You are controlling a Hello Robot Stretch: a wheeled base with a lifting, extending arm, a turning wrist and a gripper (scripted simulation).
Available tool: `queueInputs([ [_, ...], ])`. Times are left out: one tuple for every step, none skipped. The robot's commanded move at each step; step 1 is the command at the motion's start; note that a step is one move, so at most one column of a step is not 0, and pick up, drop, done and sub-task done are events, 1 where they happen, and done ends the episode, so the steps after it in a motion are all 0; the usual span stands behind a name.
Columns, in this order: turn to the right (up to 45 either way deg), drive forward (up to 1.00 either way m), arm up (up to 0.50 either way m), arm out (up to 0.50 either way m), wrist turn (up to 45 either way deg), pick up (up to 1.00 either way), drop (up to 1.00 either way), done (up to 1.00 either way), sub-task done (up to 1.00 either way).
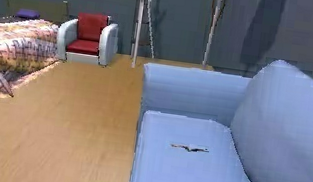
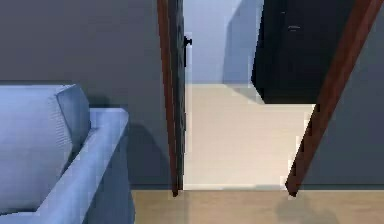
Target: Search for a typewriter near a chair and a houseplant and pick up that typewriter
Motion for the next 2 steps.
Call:
queueInputs([
  [-45.0,0.0,0.0,0.0,0.0,0.0,0.0,0.0,0.0],
  [-45.0,0.0,0.0,0.0,0.0,0.0,0.0,0.0,0.0],
])
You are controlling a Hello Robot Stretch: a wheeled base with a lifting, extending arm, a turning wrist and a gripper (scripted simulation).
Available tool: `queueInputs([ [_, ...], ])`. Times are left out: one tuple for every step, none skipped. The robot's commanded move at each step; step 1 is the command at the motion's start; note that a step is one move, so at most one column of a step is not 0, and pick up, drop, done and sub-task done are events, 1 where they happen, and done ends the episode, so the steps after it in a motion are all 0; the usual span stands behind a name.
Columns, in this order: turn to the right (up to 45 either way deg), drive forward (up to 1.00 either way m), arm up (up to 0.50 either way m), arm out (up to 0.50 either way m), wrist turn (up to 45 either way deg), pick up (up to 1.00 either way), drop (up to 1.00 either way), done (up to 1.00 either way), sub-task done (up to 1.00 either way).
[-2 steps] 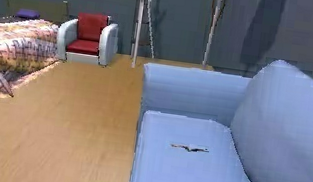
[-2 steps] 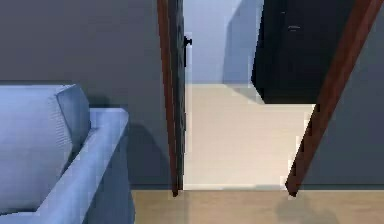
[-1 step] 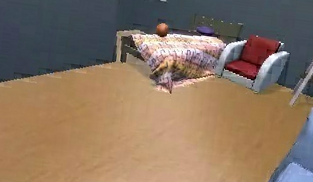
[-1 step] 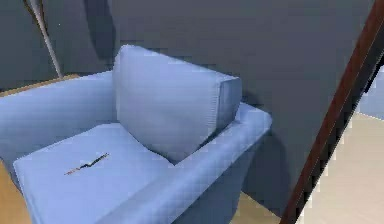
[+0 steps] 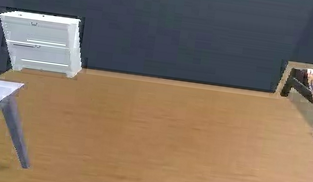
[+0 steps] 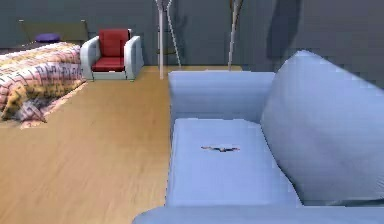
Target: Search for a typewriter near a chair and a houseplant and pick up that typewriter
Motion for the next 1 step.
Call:
queueInputs([
  [-39.0,0.0,0.0,0.0,0.0,0.0,0.0,0.0,0.0],
])
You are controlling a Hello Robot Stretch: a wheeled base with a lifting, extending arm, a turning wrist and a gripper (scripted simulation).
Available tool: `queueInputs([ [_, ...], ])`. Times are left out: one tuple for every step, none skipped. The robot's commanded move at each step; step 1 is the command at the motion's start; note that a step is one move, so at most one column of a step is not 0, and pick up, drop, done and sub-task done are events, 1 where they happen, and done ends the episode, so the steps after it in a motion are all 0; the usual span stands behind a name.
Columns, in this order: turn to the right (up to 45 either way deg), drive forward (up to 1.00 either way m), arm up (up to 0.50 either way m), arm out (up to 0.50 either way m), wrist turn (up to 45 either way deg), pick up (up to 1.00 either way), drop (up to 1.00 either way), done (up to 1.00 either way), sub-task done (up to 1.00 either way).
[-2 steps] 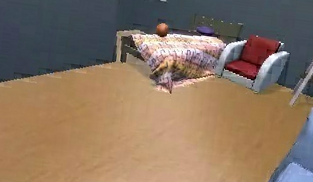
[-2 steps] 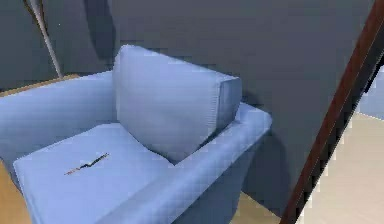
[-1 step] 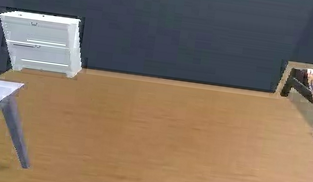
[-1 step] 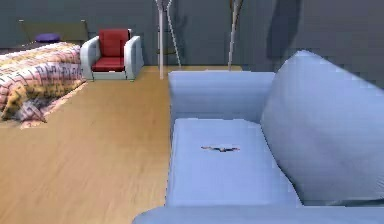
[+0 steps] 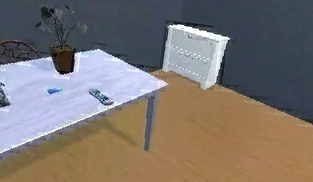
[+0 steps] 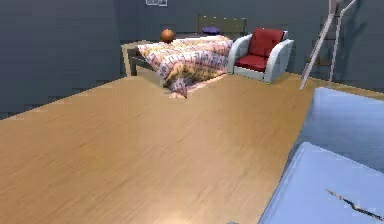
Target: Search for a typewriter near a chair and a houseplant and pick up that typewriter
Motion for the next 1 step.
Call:
queueInputs([
  [0.0,0.45,0.0,0.0,0.0,0.0,0.0,0.0,0.0],
])
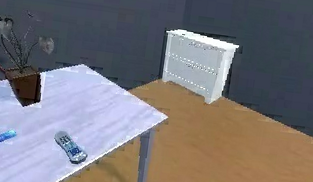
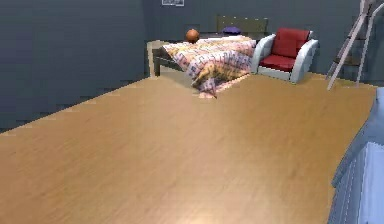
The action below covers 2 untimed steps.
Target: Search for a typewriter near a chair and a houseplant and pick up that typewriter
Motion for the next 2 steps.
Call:
queueInputs([
  [-45.0,0.0,0.0,0.0,0.0,0.0,0.0,0.0,0.0],
  [-45.0,0.0,0.0,0.0,0.0,0.0,0.0,0.0,0.0],
])
